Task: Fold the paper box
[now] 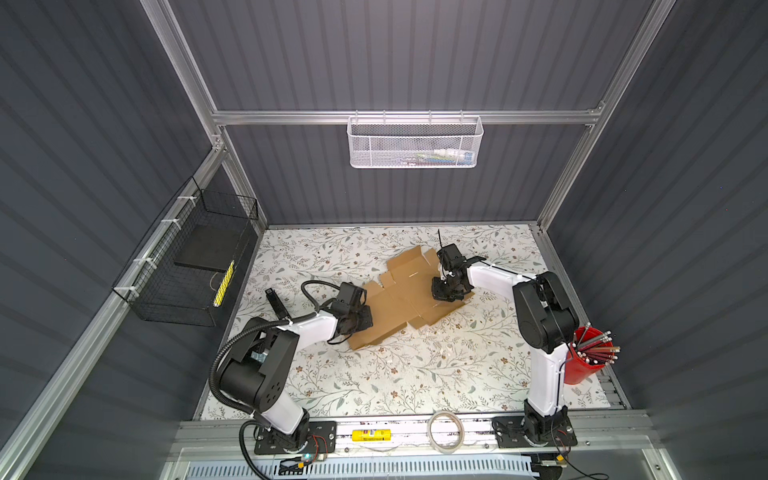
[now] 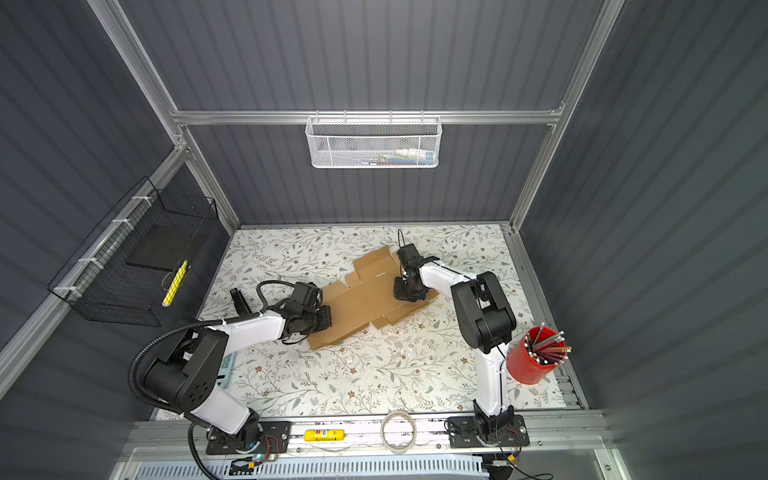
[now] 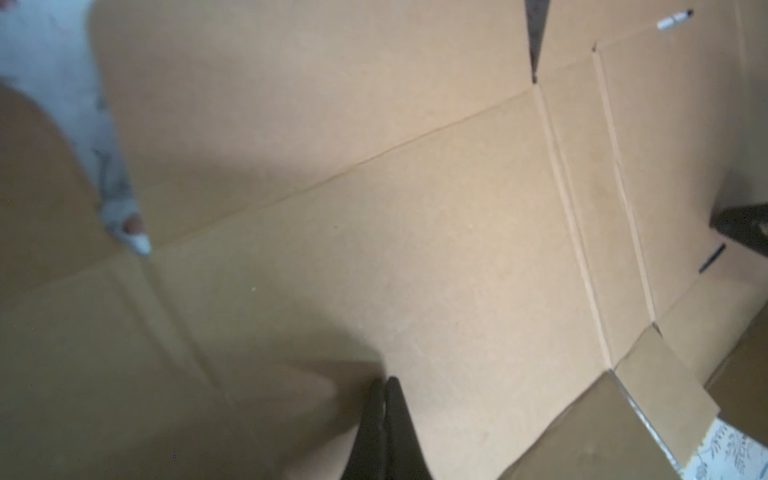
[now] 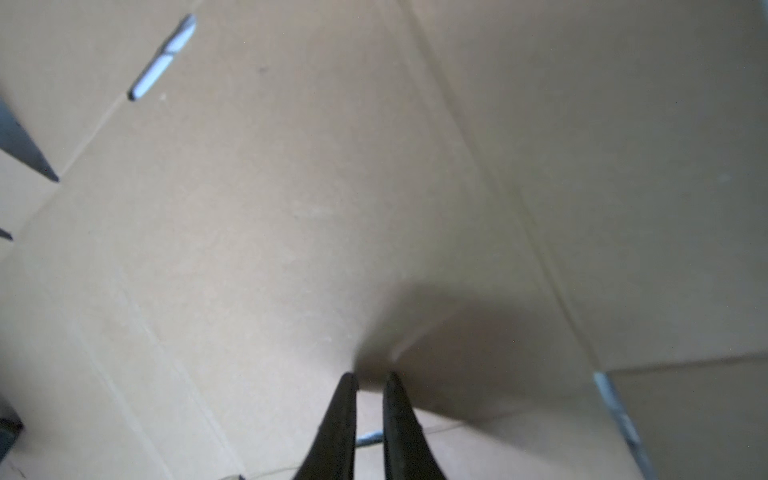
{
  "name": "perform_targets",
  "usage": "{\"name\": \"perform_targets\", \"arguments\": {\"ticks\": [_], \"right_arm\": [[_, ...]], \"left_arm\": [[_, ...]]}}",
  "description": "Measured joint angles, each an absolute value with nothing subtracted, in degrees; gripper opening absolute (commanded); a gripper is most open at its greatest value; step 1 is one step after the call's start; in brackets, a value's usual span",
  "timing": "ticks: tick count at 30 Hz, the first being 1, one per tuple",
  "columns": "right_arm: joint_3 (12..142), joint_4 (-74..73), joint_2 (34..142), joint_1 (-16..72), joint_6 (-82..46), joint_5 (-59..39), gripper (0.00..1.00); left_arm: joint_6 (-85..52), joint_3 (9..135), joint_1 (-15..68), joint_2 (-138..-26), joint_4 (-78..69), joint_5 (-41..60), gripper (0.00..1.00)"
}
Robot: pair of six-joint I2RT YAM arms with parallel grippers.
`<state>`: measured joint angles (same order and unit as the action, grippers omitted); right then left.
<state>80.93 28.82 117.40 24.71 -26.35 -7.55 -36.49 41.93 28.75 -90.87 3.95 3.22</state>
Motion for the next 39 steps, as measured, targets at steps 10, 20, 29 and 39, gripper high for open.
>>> {"name": "perform_targets", "arguments": {"ticks": [10, 20, 29, 39], "right_arm": [[76.71, 30.13, 106.76, 25.80, -28.42, -7.01, 0.21], [63.94, 27.90, 93.38, 30.98, -34.68, -5.39, 0.21], [60.05, 23.88, 98.43, 30.65, -38.65, -5.28, 0.19], [57.52, 20.95, 99.42, 30.63, -40.34, -5.85, 0.19]], "left_arm": [[-35.33, 48.34, 30.06, -87.31, 11.97, 2.07, 0.00], [-30.15, 54.17, 28.38, -91.70, 13.39, 1.32, 0.00], [-28.69, 52.84, 26.81, -93.54, 13.67, 2.48, 0.00], [-28.67, 50.70, 26.30, -95.94, 13.23, 3.40, 0.00]]}}
